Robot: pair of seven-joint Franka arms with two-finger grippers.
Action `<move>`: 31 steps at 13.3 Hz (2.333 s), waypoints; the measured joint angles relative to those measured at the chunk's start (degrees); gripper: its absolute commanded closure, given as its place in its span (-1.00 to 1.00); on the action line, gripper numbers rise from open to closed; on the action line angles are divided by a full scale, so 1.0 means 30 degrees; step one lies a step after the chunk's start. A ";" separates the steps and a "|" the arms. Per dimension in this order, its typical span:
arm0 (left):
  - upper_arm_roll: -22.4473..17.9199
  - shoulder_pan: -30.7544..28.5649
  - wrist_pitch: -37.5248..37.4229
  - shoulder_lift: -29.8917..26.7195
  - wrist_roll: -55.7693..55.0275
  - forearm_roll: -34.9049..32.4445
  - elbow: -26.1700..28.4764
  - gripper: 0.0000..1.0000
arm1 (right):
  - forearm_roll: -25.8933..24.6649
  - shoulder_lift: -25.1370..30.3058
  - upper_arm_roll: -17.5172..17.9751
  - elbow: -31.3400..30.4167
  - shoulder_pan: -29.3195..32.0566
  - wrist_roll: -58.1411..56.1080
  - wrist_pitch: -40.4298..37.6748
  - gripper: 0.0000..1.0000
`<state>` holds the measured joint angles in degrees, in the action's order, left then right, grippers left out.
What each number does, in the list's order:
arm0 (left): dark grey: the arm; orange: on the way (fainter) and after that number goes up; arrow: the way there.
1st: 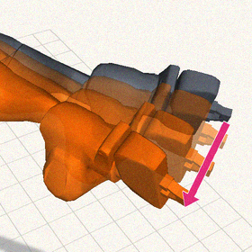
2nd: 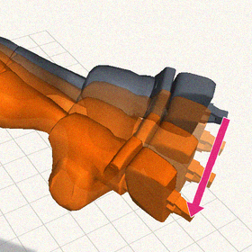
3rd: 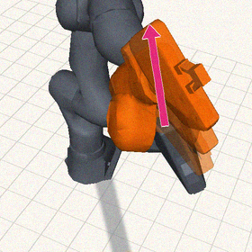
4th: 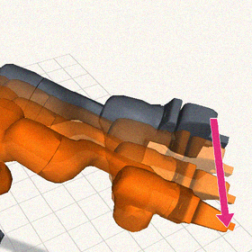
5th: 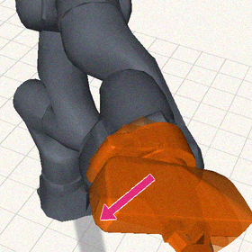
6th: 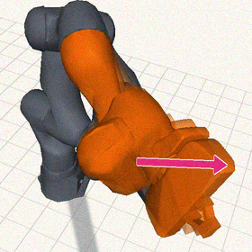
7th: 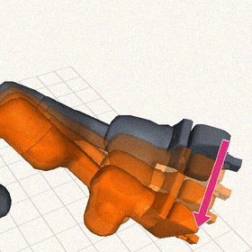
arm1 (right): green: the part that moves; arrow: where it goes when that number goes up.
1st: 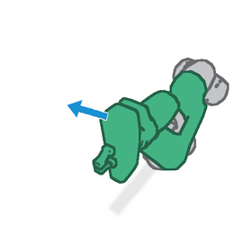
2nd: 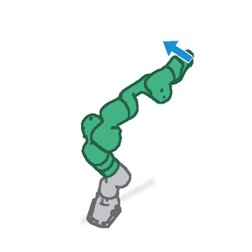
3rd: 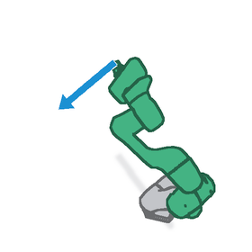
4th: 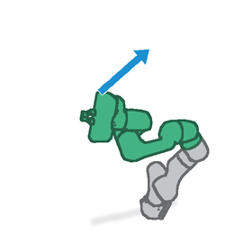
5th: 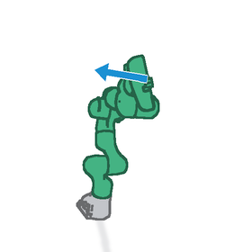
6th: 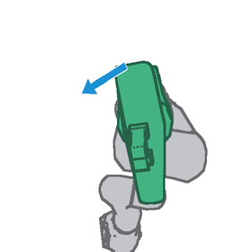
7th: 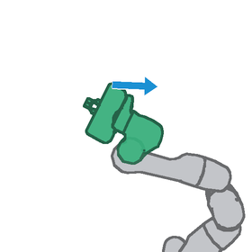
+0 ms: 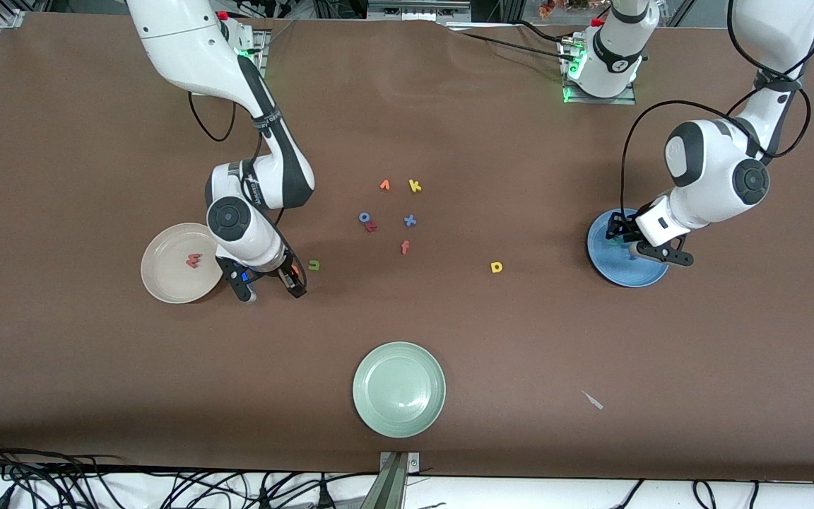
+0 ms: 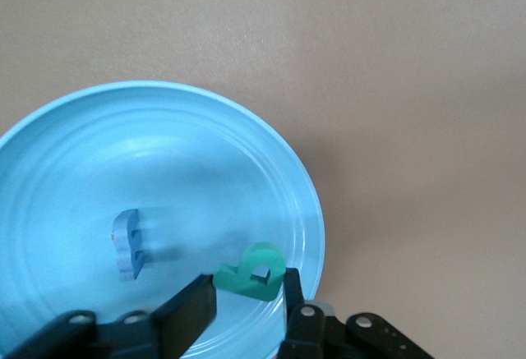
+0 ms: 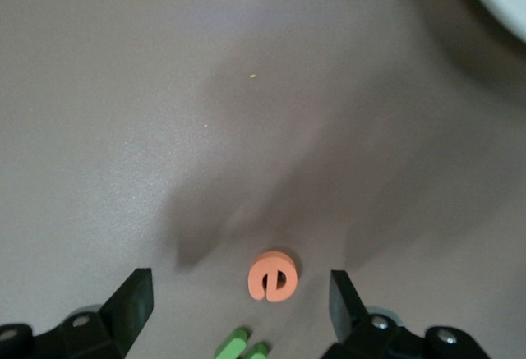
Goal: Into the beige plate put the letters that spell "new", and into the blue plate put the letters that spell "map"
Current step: 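Place teal b and orange e on their plates with both grippers, then reach the left gripper to yellow a while the right gripper reaches green u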
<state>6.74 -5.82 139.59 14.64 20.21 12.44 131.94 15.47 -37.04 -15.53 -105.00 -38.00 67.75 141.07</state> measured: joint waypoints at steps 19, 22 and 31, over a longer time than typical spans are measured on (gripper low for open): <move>0.0227 0.8208 0.1979 0.5027 -1.1746 0.0503 -0.6252 -0.50 | 0.0017 0.0181 0.0271 -0.0934 -0.0188 -0.1332 0.1389 0.88; -0.0465 0.8692 0.2318 0.5581 -1.1845 0.0503 -0.6265 -0.48 | 0.0011 0.0646 -0.0845 -0.0821 -0.0158 -0.5002 -0.0527 0.88; -0.1304 1.0231 0.2633 0.6401 -1.2601 0.0146 -0.6438 -0.07 | 0.0011 0.3242 -0.4551 -0.3204 -0.0082 -1.5990 -0.3680 0.84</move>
<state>2.83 24.87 147.49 33.84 -17.59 12.87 112.62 15.50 -27.31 -29.18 -114.61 -38.25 19.78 130.03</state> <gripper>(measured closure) 0.308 0.718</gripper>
